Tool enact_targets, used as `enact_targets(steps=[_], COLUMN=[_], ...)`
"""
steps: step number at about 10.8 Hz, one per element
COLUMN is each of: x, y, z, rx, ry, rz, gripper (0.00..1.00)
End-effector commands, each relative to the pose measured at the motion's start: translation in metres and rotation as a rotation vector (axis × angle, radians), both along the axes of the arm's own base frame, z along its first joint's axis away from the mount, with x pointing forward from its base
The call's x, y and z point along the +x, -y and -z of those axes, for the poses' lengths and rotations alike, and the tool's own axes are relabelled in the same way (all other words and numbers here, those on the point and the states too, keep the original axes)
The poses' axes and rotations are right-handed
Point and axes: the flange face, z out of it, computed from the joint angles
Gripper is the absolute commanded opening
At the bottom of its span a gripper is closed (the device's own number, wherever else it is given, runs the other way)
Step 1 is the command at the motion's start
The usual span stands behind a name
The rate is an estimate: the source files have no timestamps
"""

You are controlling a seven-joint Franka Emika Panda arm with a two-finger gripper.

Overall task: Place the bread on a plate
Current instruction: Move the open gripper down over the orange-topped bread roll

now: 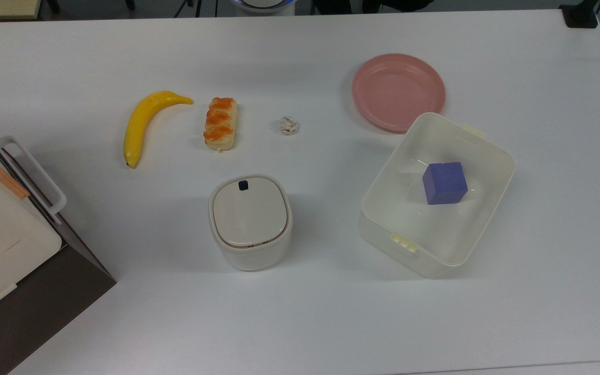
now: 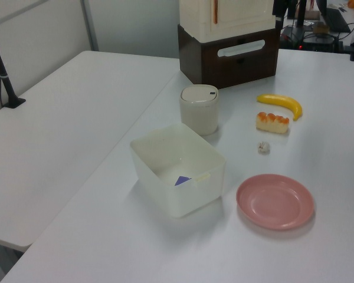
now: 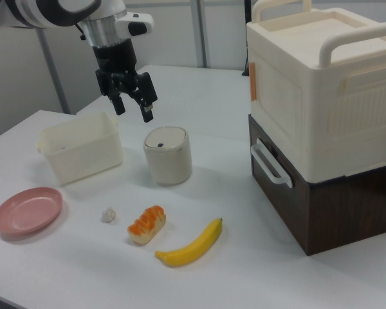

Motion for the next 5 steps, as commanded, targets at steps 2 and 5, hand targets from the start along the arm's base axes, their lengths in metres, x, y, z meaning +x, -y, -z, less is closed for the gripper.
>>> enact_targets(steps=[2, 5], x=[0.001, 0.003], y=[-0.004, -0.027], z=[0.001, 0.021], rx=[-0.024, -0.051], ry=[-0.040, -0.129], rz=[-0.106, -0.182], gripper=[1.00, 1.00])
